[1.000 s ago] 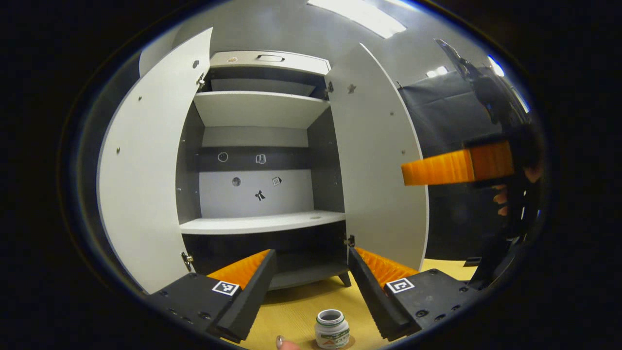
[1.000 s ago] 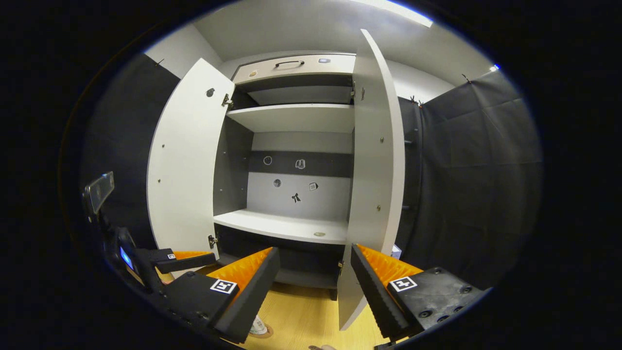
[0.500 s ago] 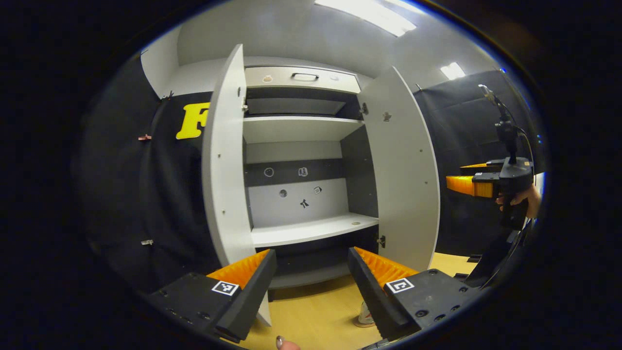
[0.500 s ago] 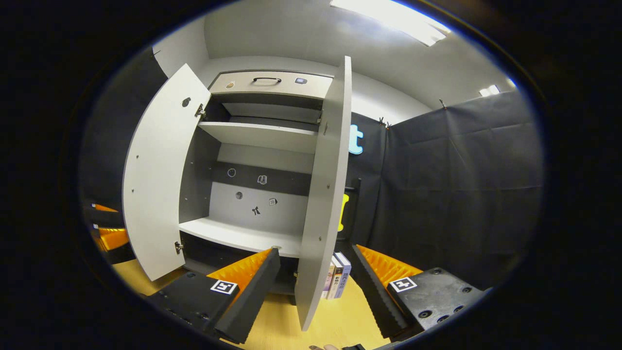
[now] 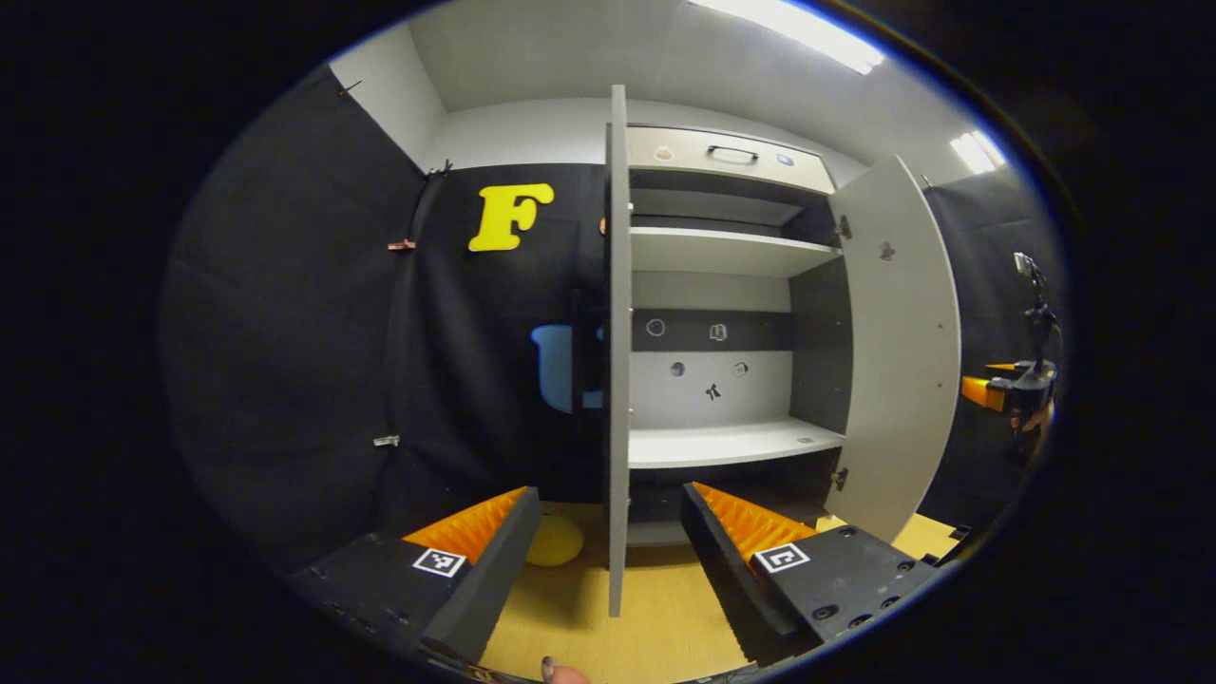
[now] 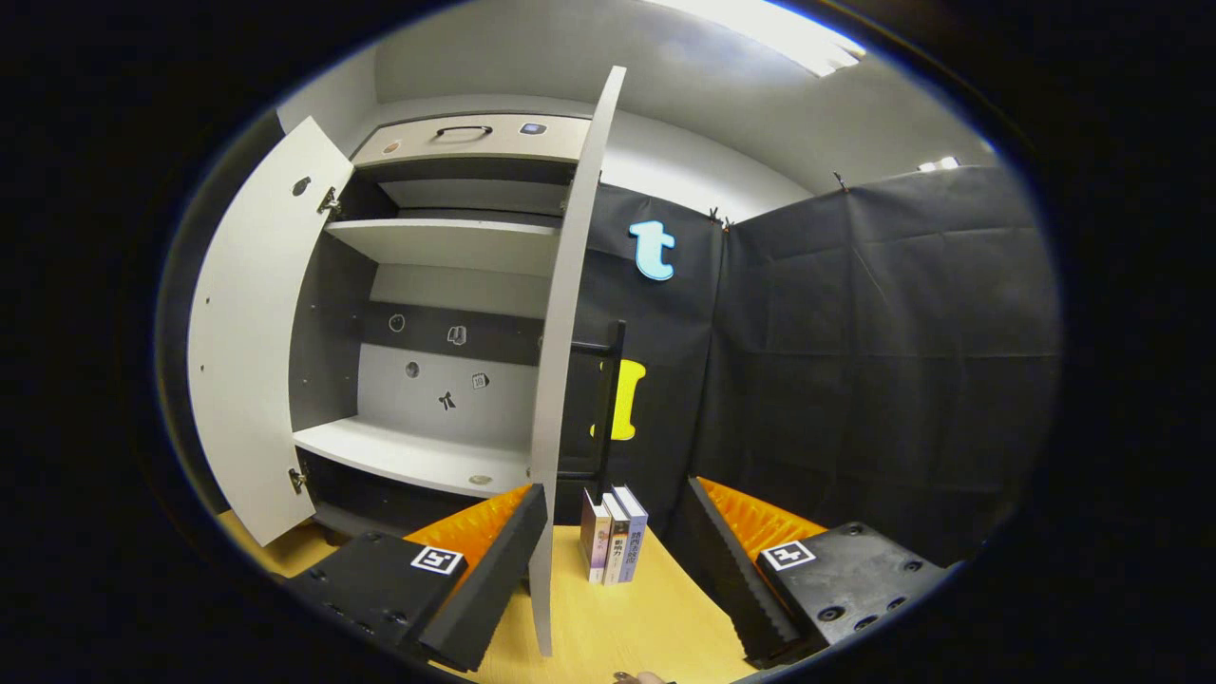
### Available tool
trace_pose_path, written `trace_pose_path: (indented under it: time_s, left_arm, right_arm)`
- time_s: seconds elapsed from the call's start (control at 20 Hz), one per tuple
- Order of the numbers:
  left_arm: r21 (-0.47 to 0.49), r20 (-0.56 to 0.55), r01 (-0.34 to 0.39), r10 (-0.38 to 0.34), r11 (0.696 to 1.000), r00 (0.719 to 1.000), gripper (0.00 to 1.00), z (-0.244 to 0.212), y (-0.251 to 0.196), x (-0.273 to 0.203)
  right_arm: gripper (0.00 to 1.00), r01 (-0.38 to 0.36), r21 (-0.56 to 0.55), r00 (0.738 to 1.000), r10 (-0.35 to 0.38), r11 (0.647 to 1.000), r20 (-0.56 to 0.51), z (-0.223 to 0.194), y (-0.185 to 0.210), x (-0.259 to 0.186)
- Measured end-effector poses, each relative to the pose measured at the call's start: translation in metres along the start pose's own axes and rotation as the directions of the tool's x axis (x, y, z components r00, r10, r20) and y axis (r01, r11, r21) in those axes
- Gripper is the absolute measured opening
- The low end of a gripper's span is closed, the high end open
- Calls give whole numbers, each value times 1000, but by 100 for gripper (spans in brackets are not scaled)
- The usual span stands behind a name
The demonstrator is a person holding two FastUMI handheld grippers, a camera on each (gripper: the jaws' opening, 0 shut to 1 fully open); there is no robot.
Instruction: Grasp the bottle in the cabinet with the left hand and place it on the coaster, then close the right door with the right hand and the left door with the left hand.
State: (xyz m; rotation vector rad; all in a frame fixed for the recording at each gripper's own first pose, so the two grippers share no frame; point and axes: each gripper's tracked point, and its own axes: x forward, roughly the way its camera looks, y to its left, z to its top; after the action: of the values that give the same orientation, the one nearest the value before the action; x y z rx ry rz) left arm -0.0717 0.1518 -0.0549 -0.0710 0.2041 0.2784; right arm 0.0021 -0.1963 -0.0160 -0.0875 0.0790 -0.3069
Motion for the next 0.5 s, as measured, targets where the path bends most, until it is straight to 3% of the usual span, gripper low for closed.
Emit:
trace_pose_path:
  time_s: [0.25,0.5]
  left_arm:
    - [26,1,-134,134,991,991,95,8,39,9]
    - [-9,9,-202,202,979,979,95,11,59,12]
  right_arm:
    - [98,-11,28,1000,12,1000,-4,-6,-15,14]
    - [95,-69,-21,998,69,997,12,-8,-7,20]
